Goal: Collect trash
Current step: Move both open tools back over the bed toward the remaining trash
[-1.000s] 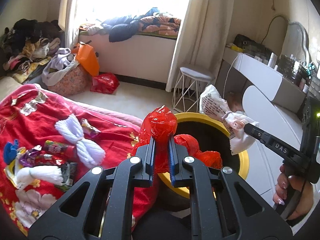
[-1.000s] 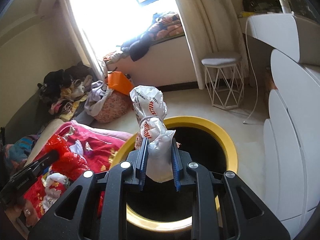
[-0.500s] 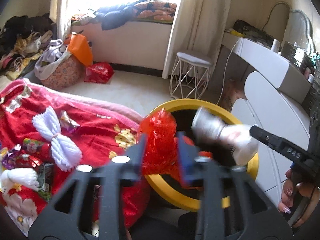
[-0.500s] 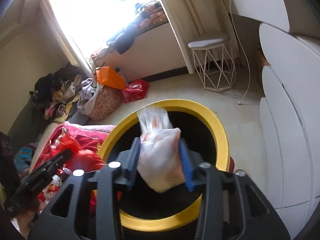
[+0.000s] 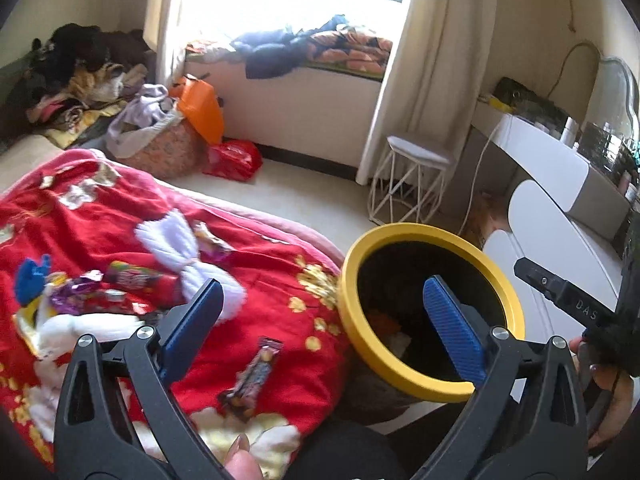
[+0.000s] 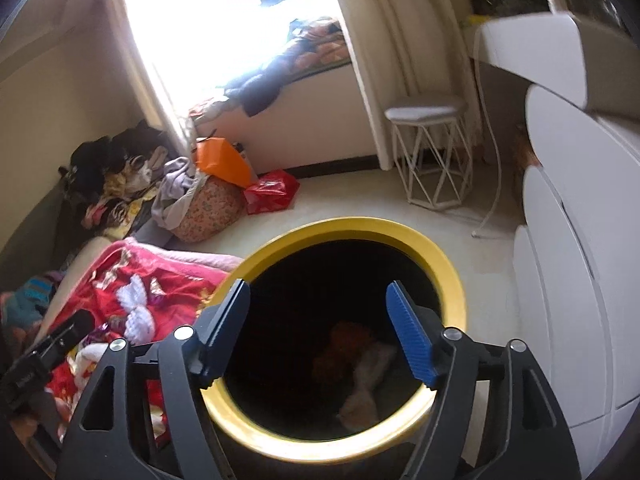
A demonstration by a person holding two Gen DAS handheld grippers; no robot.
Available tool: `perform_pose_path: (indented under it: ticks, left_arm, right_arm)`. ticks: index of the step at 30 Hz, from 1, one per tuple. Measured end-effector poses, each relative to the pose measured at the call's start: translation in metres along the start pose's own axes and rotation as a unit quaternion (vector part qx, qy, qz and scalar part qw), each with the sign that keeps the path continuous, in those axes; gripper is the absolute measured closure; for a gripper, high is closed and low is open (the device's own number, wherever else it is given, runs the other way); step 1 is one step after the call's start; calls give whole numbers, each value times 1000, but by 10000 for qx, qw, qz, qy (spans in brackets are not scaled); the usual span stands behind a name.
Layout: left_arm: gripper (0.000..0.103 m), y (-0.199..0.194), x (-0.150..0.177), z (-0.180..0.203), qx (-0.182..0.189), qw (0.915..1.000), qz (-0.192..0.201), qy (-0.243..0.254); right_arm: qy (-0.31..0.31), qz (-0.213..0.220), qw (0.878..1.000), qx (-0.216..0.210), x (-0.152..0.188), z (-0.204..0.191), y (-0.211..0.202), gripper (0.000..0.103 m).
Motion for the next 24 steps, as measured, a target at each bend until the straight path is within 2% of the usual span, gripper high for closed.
perform_pose_path:
  ticks: [10, 24]
  left_arm:
    - [11, -41, -2, -38, -243, 9986, 383, -281]
    - [11, -78, -9, -89, -606, 9926, 825, -656]
  right_arm:
    - [-644, 175, 9969, -411, 1, -64, -18, 25]
    - [-1273, 75, 9872, -956, 16, -138, -26, 22]
Point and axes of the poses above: each gripper's, at about its wrist camera, not at the fingertips, and y roughly the way its jaws point, z to its right, x to its underside, the point moved 4 cm from there along y, roughly the way its jaws point, and after that the axes turned 2 degrees about -y, right-handed, at the moved point
